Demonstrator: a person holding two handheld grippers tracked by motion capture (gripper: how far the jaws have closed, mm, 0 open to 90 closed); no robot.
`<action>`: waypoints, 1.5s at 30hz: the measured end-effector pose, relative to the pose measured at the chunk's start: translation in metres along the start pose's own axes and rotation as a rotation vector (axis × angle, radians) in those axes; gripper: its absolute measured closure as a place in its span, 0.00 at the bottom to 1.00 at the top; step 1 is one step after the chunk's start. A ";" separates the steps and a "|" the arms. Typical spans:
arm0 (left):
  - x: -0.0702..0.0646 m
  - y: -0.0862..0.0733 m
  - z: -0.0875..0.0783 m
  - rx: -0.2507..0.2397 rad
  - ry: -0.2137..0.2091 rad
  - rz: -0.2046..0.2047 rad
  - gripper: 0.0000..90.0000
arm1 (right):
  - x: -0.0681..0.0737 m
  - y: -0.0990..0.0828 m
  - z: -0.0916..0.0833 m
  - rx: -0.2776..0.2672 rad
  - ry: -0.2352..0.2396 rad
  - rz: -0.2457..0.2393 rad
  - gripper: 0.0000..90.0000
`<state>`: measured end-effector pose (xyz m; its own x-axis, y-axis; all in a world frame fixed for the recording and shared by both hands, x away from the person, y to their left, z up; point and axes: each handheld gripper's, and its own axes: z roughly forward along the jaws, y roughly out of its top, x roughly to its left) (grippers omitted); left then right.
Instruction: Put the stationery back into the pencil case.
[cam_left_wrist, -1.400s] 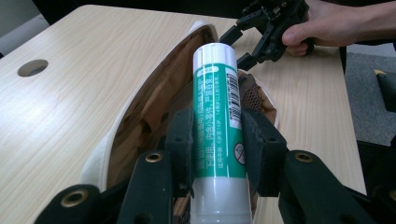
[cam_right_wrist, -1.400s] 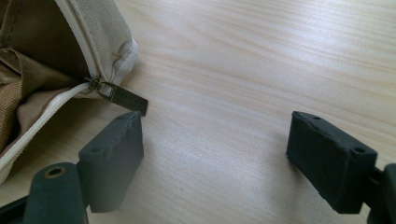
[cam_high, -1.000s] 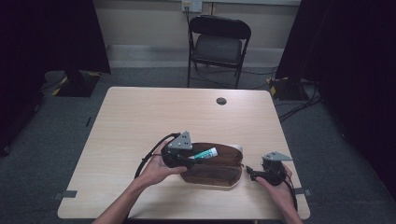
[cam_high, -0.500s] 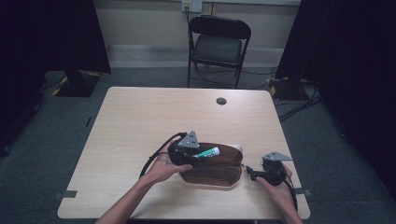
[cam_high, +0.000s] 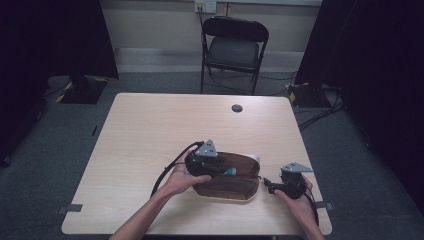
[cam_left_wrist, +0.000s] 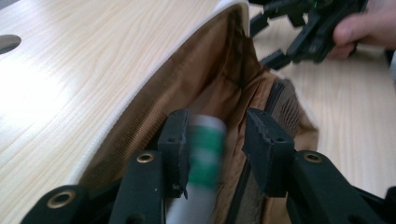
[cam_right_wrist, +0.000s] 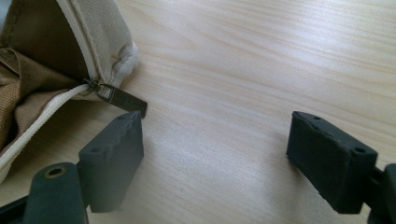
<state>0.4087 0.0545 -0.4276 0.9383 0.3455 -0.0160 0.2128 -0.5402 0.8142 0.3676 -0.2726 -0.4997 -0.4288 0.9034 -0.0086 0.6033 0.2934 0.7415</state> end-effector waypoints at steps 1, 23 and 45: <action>0.001 0.000 0.000 0.005 0.002 -0.001 0.67 | 0.000 0.000 0.000 0.000 0.000 0.000 0.20; 0.006 -0.017 -0.038 -0.069 0.015 -0.077 0.61 | 0.000 0.000 0.000 0.000 0.000 0.000 0.20; 0.025 -0.049 -0.091 -0.050 0.138 -0.161 0.43 | 0.000 0.000 0.000 0.000 0.000 0.000 0.19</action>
<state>0.3972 0.1594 -0.4145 0.8464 0.5278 -0.0710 0.3394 -0.4318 0.8357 0.3678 -0.2725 -0.4997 -0.4288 0.9034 -0.0082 0.6032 0.2930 0.7419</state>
